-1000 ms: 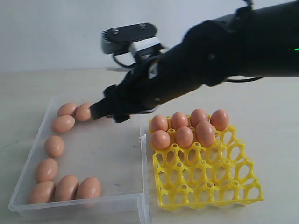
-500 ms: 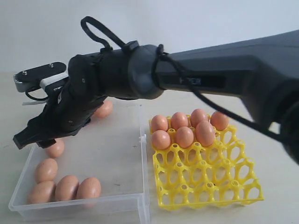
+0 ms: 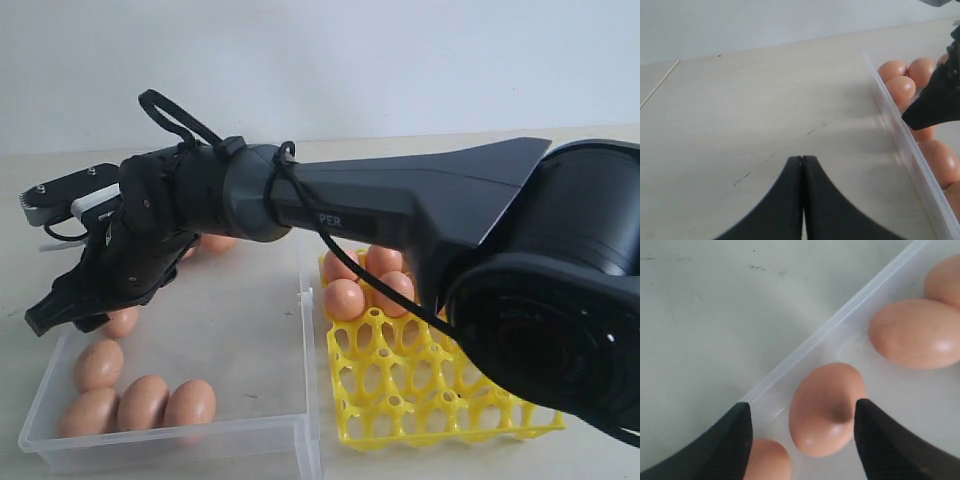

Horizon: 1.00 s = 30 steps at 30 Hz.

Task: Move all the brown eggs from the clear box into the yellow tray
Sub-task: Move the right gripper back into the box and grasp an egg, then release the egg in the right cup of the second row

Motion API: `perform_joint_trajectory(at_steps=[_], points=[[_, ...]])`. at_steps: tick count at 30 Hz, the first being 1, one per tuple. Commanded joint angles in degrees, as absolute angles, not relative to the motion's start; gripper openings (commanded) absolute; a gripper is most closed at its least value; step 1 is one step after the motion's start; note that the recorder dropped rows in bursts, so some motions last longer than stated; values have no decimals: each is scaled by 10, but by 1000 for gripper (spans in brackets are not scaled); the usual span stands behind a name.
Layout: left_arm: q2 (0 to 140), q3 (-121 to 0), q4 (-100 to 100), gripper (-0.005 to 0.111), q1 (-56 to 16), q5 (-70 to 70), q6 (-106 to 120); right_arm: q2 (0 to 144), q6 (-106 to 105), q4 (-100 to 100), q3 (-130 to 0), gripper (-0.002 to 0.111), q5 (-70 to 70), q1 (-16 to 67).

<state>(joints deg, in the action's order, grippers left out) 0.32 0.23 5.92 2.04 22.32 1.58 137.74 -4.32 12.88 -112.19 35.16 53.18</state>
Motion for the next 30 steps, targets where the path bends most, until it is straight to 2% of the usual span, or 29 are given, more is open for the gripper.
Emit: perform_joint_trajectory(at_steps=[1, 20, 23, 26, 30], points=[[0, 0, 58, 0, 17, 218, 13, 1379, -41, 103, -1131, 58, 348, 533], [0, 0, 58, 0, 17, 218, 13, 1418, -23, 88, -1131, 56, 310, 532], [0, 0, 58, 0, 17, 218, 13, 1424, -25, 88, -1131, 38, 315, 532], [0, 0, 58, 0, 17, 218, 13, 1427, -31, 88, -1131, 2, 321, 532], [0, 0, 58, 0, 17, 218, 13, 1391, -59, 94, -1090, 0, 271, 532]])
